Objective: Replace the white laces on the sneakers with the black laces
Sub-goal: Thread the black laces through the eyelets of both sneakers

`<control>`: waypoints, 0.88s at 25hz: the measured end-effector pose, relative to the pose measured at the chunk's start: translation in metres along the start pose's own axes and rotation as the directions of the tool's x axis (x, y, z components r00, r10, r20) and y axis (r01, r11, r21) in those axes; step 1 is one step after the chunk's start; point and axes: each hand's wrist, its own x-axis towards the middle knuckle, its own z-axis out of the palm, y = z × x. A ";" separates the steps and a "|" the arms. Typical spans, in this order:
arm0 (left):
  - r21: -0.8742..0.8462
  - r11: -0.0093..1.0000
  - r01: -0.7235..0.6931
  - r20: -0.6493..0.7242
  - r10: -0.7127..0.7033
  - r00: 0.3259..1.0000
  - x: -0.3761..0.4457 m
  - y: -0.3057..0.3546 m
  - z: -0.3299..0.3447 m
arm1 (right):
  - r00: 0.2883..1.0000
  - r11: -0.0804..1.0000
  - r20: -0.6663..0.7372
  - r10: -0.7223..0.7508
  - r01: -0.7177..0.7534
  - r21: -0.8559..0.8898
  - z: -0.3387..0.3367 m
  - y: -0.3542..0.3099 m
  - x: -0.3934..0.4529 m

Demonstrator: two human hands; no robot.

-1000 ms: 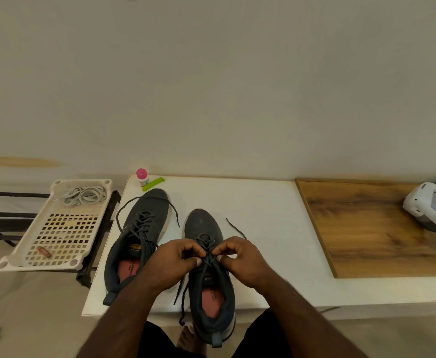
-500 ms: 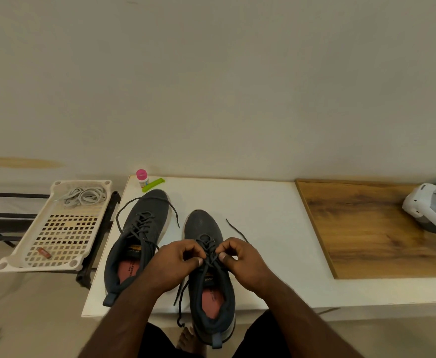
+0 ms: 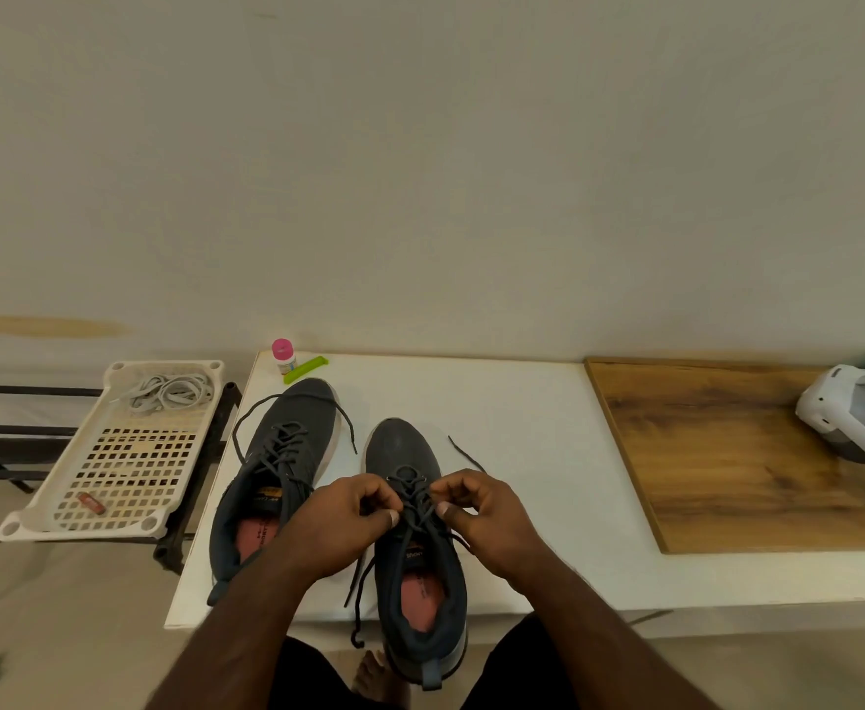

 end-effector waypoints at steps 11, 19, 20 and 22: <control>0.235 0.966 0.106 0.075 -0.127 0.989 -0.023 0.008 -0.012 | 0.991 0.977 0.115 0.072 -0.047 -0.209 -0.010 -0.010 -0.017; -0.251 0.933 0.257 0.033 -0.257 0.966 -0.035 0.012 -0.012 | 0.996 0.978 0.003 0.085 -0.083 -0.192 -0.020 -0.035 -0.026; -0.342 0.905 0.253 0.021 -0.262 0.965 -0.037 0.017 -0.016 | 0.997 0.990 -0.037 0.069 -0.073 -0.120 -0.026 -0.044 -0.027; -0.437 0.877 0.201 -0.022 -0.234 0.972 -0.043 0.029 -0.027 | 0.991 0.995 -0.115 0.072 -0.062 0.083 -0.041 -0.066 -0.025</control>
